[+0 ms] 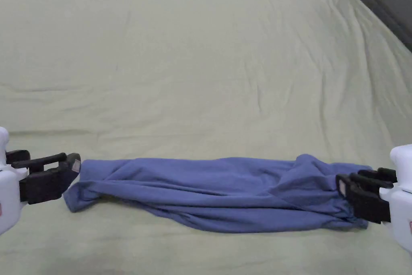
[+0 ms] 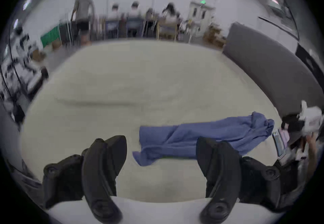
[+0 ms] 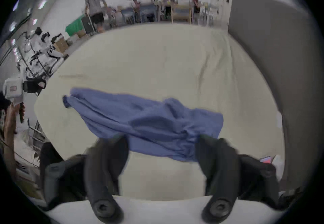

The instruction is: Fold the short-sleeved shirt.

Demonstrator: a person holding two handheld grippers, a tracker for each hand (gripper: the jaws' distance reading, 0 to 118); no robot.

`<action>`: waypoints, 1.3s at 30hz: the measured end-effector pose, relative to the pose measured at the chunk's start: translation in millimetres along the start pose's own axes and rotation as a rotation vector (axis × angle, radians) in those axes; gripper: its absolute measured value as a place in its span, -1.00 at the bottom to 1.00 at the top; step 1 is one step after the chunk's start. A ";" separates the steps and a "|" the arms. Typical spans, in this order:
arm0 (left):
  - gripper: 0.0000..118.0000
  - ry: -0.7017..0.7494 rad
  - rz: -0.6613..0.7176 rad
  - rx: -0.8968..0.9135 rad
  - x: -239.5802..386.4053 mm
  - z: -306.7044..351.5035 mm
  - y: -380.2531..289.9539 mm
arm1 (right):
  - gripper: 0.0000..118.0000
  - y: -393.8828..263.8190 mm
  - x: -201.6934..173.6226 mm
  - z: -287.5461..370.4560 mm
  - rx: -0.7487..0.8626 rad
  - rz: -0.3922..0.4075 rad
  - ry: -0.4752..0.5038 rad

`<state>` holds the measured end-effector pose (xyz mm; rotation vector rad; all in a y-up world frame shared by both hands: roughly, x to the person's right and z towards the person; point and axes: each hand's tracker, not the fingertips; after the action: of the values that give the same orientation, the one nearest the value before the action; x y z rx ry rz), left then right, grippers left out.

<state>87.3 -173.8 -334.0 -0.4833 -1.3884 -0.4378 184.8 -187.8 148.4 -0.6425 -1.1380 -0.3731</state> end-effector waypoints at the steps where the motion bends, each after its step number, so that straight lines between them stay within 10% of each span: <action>1: 0.49 -0.003 0.001 0.057 7.5 13.1 -4.1 | -0.40 -1.5 -8.2 5.9 0.040 0.003 -0.039; 2: 0.03 0.002 0.025 0.062 11.2 16.0 -5.5 | -0.95 -4.6 -12.5 9.7 0.079 0.003 -0.047; 3: -0.81 0.070 0.055 0.061 12.6 22.6 -9.5 | -0.96 -5.2 -14.9 9.3 0.049 -0.004 -0.012; 4: -1.00 0.036 0.078 0.037 13.6 21.2 -7.7 | -0.96 -7.3 -13.6 4.3 0.038 -0.028 0.023; 10: -1.00 0.083 -0.008 -0.082 11.1 -30.4 -2.2 | -0.96 -6.7 -22.6 -2.7 0.023 -0.047 0.093; 11: -0.73 0.072 0.006 -0.119 4.5 -49.6 -1.7 | -0.95 -6.4 -23.1 -3.5 0.026 -0.053 0.109; 13: 0.44 0.052 0.111 -0.311 -6.7 -100.9 -5.0 | -0.96 -3.7 -25.4 -5.6 0.017 -0.060 0.133; 14: 0.51 0.018 0.130 -0.325 -14.3 -123.9 -10.3 | -0.96 -4.0 -26.4 -7.9 0.013 -0.057 0.134; 20: 0.51 0.038 0.063 -0.530 -36.6 -243.9 -44.8 | -0.96 -14.9 -31.5 -28.6 -0.086 -0.044 0.133; 22: 0.51 -0.108 0.226 -0.489 -41.5 -245.4 -54.7 | -0.96 -20.7 -33.8 -37.2 -0.131 -0.036 0.132; 26: -0.67 -0.097 0.041 -0.442 -6.1 -208.1 -43.7 | -0.95 -30.8 -40.7 -53.0 -0.201 0.019 0.109; 30: -0.67 -0.053 -0.019 -0.394 -14.6 -174.1 -32.7 | -0.95 -35.5 -44.2 -59.2 -0.232 0.030 0.123; 33: -0.67 -0.081 0.193 -0.377 -64.7 -141.5 -18.8 | -0.95 -35.6 -42.9 -54.2 -0.210 0.017 0.142; 37: -0.67 0.350 0.015 -0.413 -78.2 -102.8 5.4 | -0.96 -32.5 -41.6 -54.0 -0.187 0.003 0.153; 39: -0.67 0.331 0.056 -0.377 -74.1 -84.4 14.5 | -0.95 -30.7 -41.3 -54.0 -0.172 0.001 0.162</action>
<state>154.6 -208.6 -418.1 -0.7196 -0.9724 -0.7056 189.7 -247.9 104.4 -0.7499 -0.9578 -0.5169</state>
